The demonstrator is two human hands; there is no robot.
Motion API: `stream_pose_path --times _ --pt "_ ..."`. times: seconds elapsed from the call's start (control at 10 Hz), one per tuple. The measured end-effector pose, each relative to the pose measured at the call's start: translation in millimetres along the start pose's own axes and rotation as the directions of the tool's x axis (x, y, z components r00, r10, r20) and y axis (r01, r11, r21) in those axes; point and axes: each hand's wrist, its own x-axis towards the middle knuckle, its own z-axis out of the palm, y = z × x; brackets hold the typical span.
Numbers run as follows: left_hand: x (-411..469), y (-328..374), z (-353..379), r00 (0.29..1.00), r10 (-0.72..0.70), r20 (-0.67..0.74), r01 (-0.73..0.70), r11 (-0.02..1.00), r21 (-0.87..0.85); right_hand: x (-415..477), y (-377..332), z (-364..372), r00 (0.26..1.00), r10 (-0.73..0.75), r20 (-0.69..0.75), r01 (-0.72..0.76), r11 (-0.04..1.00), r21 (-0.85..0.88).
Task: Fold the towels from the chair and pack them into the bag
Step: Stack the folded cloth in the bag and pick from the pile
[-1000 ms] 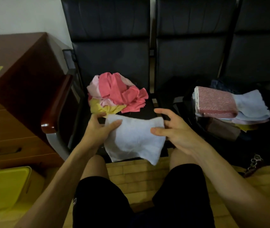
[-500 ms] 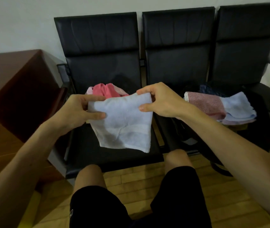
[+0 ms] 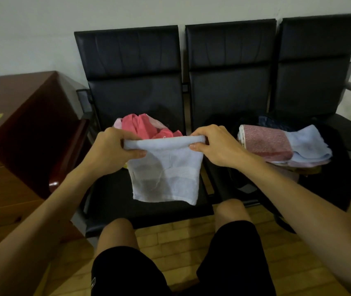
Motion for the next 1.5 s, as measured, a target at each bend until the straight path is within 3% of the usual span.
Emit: stream_pose_path --times 0.2,0.3,0.4,0.5,0.6,0.7,0.8,0.9,1.0,1.1,1.2,1.3,1.4,1.5 --pt "-7 4 2 0.998 -0.021 -0.065 0.021 1.0 -0.005 -5 7 8 1.0 -0.016 -0.017 0.015 0.998 -0.064" --pt "-10 4 4 0.993 -0.009 -0.117 0.006 1.0 -0.021 -10 12 10 1.0 -0.008 0.026 0.008 1.0 0.008" --pt "-12 8 6 0.982 0.084 -0.172 -0.086 0.996 -0.001 -19 22 13 0.989 0.045 0.141 -0.085 0.953 0.291" --pt "-10 14 6 0.985 0.13 -0.115 -0.143 0.983 -0.113 -32 31 20 0.978 0.158 0.136 -0.208 0.753 0.625" --pt "-9 25 3 0.995 0.099 -0.024 -0.1 0.892 -0.442 -52 24 45 0.941 0.318 0.112 -0.239 0.393 0.888" --pt "-7 32 5 0.992 0.124 -0.015 -0.111 0.815 -0.568 -78 5 76 0.932 0.282 0.227 -0.323 0.367 0.872" --pt "-4 25 7 0.989 0.139 0.047 -0.082 0.791 -0.606 -90 -8 80 0.946 0.247 0.208 -0.291 0.375 0.88" --pt "0 7 9 0.991 -0.005 0.134 0.104 0.654 -0.749 -92 -11 68 0.952 0.246 0.183 -0.259 0.328 0.908" --pt "0 2 29 0.959 -0.093 0.266 0.281 0.36 -0.889 -89 -17 53 0.957 0.251 0.144 -0.231 0.363 0.903" --pt "-9 15 68 0.918 -0.115 0.38 0.37 -0.101 -0.924 -86 -15 36 0.938 0.315 0.142 -0.242 0.304 0.921" --pt "-28 32 108 0.885 0.005 0.465 0.434 -0.369 -0.822 -88 -4 20 0.922 0.355 0.152 -0.242 0.225 0.944" --pt "-34 45 143 0.804 0.229 0.549 0.594 -0.356 -0.721 -98 24 10 0.908 0.389 0.152 -0.211 0.112 0.971" --pt "-27 64 174 0.638 0.267 0.722 0.767 -0.134 -0.628 -116 72 13 0.844 0.504 0.184 -0.256 0.078 0.963" --pt "-19 95 196 0.596 0.013 0.803 0.767 0.287 -0.574 -145 128 25 0.732 0.638 0.24 -0.433 0.164 0.886"
